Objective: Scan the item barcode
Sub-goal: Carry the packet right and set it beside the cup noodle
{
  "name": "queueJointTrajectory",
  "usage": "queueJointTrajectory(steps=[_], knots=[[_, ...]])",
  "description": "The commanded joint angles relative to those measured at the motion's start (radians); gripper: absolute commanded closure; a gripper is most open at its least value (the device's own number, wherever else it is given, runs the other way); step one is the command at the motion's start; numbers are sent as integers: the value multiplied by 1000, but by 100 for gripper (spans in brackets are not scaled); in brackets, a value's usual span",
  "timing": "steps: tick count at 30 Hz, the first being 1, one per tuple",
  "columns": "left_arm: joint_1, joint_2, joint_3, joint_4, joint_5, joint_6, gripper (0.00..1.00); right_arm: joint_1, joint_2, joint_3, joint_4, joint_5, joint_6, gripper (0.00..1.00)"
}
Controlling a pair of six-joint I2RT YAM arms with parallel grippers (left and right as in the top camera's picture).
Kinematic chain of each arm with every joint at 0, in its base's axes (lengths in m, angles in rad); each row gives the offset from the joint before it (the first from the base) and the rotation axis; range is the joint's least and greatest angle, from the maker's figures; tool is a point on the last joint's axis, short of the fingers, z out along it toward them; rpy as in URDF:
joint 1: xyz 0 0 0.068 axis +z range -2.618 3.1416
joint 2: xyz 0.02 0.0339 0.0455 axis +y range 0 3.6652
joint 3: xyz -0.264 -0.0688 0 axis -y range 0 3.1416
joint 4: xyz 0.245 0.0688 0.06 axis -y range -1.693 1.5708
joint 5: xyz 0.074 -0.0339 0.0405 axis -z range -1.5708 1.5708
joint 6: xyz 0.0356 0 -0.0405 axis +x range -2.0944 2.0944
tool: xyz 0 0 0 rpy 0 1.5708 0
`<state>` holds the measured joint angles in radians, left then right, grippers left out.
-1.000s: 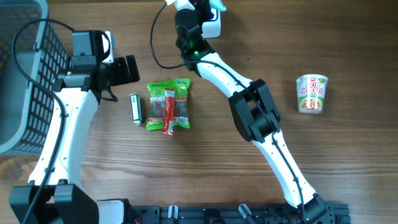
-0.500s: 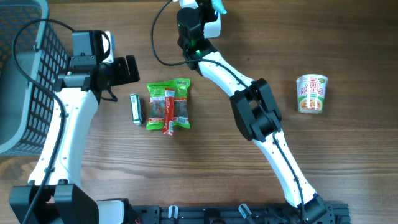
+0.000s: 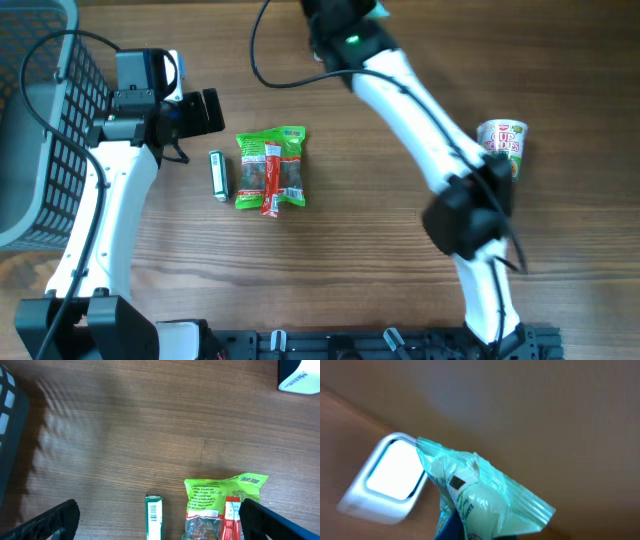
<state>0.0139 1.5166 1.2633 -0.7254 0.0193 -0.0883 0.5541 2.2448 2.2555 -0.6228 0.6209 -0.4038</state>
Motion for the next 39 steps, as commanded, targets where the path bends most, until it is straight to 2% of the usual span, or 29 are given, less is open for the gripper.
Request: queueJointTrajectory(steps=[1,3,6,10,14,18,26,27,29,30,31,39], knots=[[1,2,3,2,-10,2,0,-44,-119,12,-237,-359,317,96],[1,2,3,2,-10,2,0,-74,-132,12,-411,-482,383,96],[1,2,3,2,-10,2,0,-120,-124,-2,-589,-569,385,96],[1,2,3,2,-10,2,0,-187,-124,-124,-702,-604,388,96],[1,2,3,2,-10,2,0,-247,-124,-314,-652,-603,398,96],[1,2,3,2,-10,1,0,-320,-124,-508,-528,-601,468,96],[1,2,3,2,-10,2,0,-430,-124,-644,-430,-593,482,95],[1,2,3,2,-10,2,0,-438,-124,-645,-424,-593,481,86],[1,2,3,2,-10,2,0,-446,-124,-645,-409,-593,472,33],[1,2,3,2,-10,2,0,-445,-124,-645,-405,-593,460,17],[1,2,3,2,-10,2,0,-445,-124,-642,-402,-593,438,13],[1,2,3,2,-10,2,0,-429,-188,-548,-482,-626,407,12]])
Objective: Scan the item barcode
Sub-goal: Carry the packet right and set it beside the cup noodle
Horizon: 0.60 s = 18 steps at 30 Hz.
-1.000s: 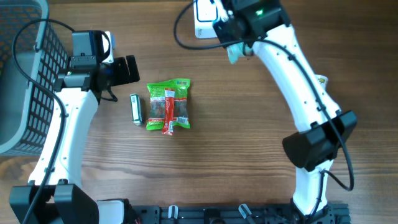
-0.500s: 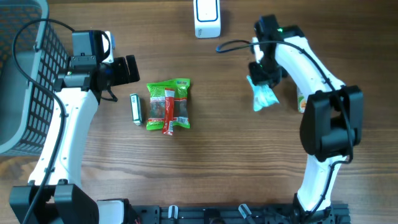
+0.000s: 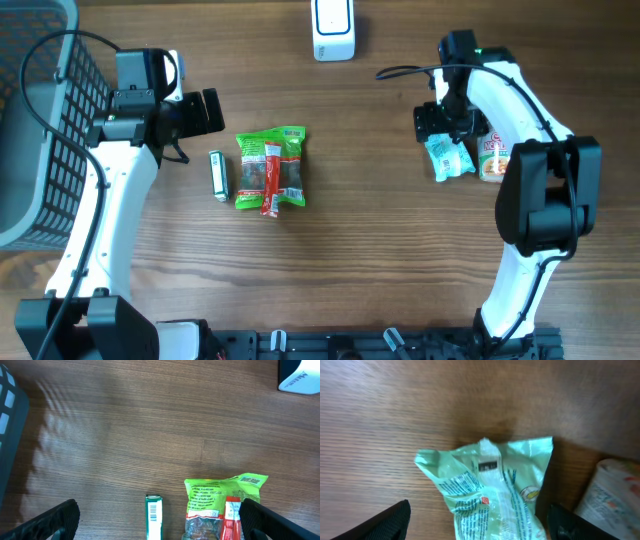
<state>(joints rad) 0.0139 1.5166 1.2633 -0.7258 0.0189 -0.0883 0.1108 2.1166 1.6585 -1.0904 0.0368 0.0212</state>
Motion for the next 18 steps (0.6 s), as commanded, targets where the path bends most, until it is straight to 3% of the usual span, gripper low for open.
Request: queueJointTrajectory(steps=[1,4,5,7,8,9,10,14,18], knots=[[1,2,3,3,-10,1,0,20,-86,49,-23,-72,-18,12],[1,2,3,2,-10,2,0,29,-131,49,-41,-169,-9,12],[1,2,3,2,-10,2,0,28,-132,49,-46,-198,18,19],[1,2,3,2,-10,1,0,29,-127,35,-42,-204,36,48],[1,2,3,3,-10,2,0,29,-126,23,-32,-204,43,69],[1,2,3,2,-10,2,0,29,-125,2,-16,-204,59,85],[1,2,3,3,-10,1,0,29,-125,-23,2,-204,71,93],[1,2,3,2,-10,2,0,32,-125,-148,114,-204,87,95],[1,2,3,3,-10,2,0,37,-124,-289,255,-202,86,89]])
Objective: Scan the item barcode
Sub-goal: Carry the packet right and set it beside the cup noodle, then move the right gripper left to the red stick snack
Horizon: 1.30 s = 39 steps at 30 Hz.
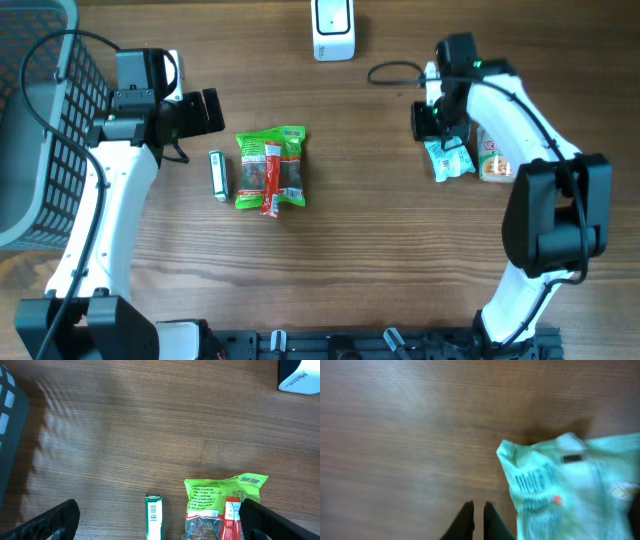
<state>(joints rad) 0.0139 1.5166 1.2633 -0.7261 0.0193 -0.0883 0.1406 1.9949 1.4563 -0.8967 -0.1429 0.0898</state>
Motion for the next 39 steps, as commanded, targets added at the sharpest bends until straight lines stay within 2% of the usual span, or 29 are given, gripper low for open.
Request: queueJointTrajectory(steps=[1,5,9,15,18,23,25,27,30,31,32,33,39], knots=[[1,2,3,3,-10,2,0,6,-2,-113,95,-12,18,87],[1,2,3,3,-10,1,0,6,-2,-155,164,85,21,86],[1,2,3,3,-10,1,0,6,-19,-132,132,191,41,84],[1,2,3,3,-10,2,0,6,-73,-78,109,201,43,76],[1,2,3,3,-10,2,0,6,-115,-35,66,107,40,71],[1,2,3,3,-10,2,0,10,-197,15,22,-415,16,52],[1,2,3,3,-10,2,0,24,-211,15,31,-560,17,48],[1,2,3,3,-10,2,0,45,-211,15,36,-600,34,45],[1,2,3,3,-10,2,0,98,-210,12,53,-599,50,35],[1,2,3,3,-10,2,0,114,-210,11,60,-598,70,22],[1,2,3,3,-10,2,0,134,-209,9,72,-589,118,0],[1,2,3,3,-10,2,0,163,-206,7,89,-568,183,0],[1,2,3,3,-10,2,0,303,-183,6,193,-476,307,0]])
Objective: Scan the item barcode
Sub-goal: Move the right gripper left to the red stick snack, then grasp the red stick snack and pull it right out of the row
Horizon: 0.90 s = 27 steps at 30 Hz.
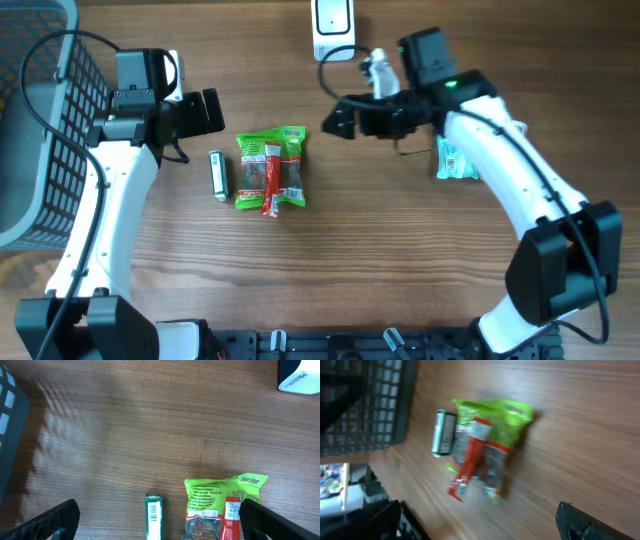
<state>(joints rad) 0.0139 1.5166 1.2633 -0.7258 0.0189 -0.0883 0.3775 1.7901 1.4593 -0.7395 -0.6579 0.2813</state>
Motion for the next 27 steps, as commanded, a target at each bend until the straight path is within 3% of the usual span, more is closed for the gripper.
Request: queueJointTrajectory(steps=[1,7,17,27], knots=[[1,2,3,2,-10,2,0,88,29,3,50,60,132,0],[1,2,3,2,-10,1,0,205,100,3,167,199,228,6],[1,2,3,3,-10,2,0,271,295,3,323,290,324,40],[1,2,3,2,-10,1,0,276,331,3,406,262,340,49]])
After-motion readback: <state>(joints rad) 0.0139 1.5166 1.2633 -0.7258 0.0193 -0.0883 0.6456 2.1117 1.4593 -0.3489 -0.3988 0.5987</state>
